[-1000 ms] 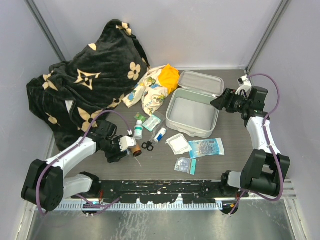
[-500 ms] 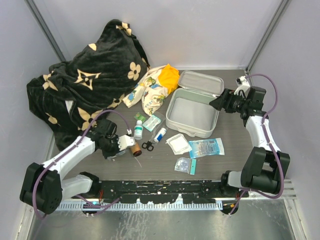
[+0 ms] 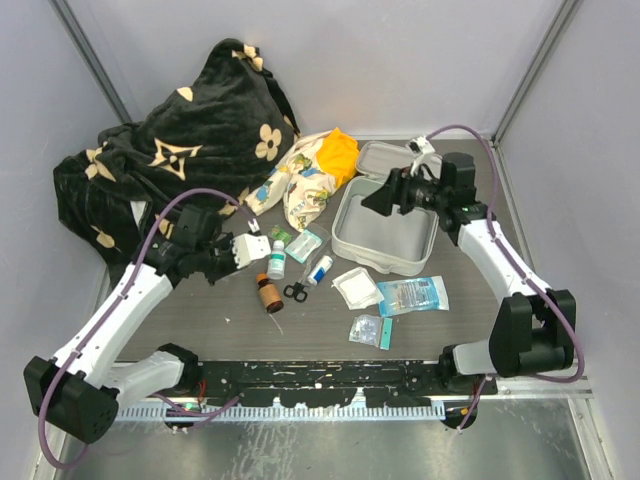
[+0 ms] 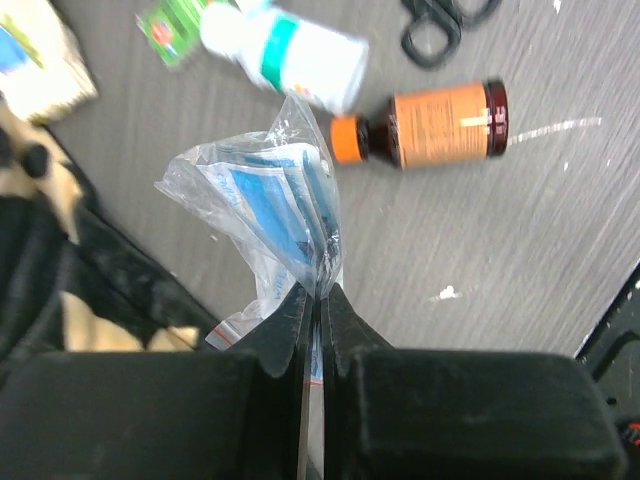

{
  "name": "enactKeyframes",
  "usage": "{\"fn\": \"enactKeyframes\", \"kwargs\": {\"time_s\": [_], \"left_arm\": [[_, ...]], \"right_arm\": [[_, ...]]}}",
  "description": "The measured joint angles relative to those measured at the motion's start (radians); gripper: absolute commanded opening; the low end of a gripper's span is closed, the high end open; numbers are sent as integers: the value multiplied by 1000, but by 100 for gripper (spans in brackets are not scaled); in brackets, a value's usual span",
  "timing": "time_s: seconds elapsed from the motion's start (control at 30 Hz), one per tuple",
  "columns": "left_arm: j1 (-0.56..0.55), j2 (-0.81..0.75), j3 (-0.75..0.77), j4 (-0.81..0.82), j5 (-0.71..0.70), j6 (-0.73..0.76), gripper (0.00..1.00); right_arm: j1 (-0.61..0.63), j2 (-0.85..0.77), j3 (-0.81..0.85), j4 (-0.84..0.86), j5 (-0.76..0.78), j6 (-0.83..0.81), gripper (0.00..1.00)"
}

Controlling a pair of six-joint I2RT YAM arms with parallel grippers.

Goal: Organize the medicine kit
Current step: Pick up the medical item at the center of the board.

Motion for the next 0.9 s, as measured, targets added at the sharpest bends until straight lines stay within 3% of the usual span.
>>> {"fn": "enactKeyframes", "kwargs": {"time_s": [0.2,0.53,0.7,0.9], "left_arm": [[-74,80,156,90,32,-26,3],[-269,112,149,317,-100,-21,0],[-287,112,132,369,-147,-21,0],[-288,112,99,390,-182,-18,0]], "right_arm": [[178,96,106,114,-27,141,78],[368,240,191,184,-32,321,76],[397,330,191,206,-49,403,61],[407,378,192,245,-84,479,36]]}}
